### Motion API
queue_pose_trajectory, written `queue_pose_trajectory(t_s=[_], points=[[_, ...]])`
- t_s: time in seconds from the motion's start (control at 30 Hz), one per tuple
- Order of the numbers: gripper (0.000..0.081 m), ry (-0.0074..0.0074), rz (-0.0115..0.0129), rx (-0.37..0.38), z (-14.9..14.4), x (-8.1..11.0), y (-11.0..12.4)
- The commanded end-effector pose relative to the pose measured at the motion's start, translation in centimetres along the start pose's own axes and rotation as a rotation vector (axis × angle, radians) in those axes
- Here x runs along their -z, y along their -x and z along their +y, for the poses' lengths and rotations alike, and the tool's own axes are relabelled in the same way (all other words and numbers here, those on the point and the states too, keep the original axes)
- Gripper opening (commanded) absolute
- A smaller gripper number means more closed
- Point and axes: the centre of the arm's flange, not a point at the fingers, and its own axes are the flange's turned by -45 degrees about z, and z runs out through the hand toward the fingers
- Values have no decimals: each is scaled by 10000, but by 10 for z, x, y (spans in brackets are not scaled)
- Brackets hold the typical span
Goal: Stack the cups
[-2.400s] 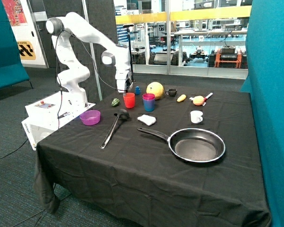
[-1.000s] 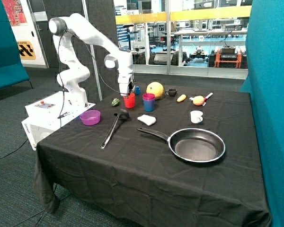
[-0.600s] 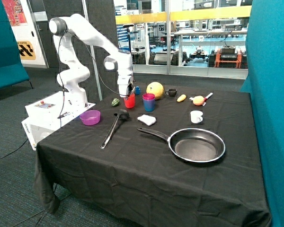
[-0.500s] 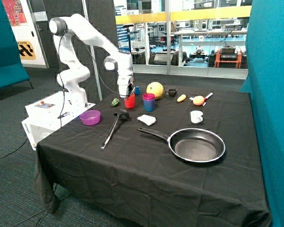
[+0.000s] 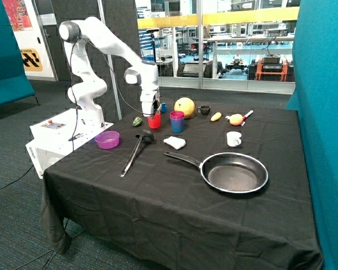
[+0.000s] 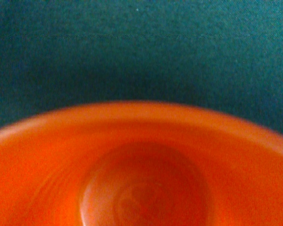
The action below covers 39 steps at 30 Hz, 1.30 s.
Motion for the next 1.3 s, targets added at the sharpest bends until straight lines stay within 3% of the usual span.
queue_pose_trajectory(t_s=[0.0,0.83,1.27], points=[[0,13,-39,-51,0,-1,-3],[0,13,-39,96,-8,-8,-6],[0,13,-39,145,-14,11,-14]])
